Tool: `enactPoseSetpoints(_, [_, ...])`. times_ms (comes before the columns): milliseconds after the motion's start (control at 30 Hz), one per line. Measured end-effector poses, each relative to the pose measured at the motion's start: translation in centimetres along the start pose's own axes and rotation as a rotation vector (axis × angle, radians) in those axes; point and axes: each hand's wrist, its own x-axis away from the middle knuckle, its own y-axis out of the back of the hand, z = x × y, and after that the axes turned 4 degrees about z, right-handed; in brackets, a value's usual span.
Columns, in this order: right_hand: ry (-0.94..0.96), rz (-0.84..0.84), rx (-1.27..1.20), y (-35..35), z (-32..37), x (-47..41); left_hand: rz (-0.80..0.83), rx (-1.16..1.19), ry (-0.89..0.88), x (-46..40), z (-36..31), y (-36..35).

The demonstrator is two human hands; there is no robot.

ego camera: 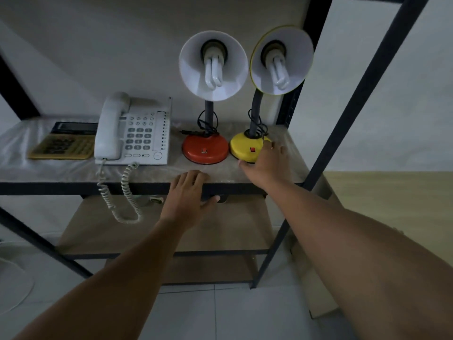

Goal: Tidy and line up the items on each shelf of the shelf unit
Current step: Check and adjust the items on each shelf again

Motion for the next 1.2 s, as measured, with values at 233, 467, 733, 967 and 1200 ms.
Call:
enactPoseSetpoints(233, [-0.070, 0.012, -0.009, -2.7, -1.8, -3.3, -0.061, -0.031, 0.022, -2.6, 1.9, -0.9])
enactPoseSetpoints(467, [-0.079, -0.034, -0.078, -4.1, -1.9, -4.4, -0.076, -0.118, 0.012, -2.4, 2.1, -1.5])
enactPoseSetpoints(733, [-0.087, -0.034, -0.144, -4.6, -1.8, -6.2, -0.058, -0.224, -0.020, -3.5, 2.5, -1.5])
enactPoseSetpoints(967, [-0.074, -0.006, -0.168, -4.9, -1.4, -8.3, -0.084, -0.310, -0.060, -4.5, 3.2, -1.8])
enactPoseSetpoints(1200, [-0.060, -0.013, -0.174, -5.6, -0.3, -10.4, -0.140, -0.289, -0.067, -4.6, 3.5, -2.5])
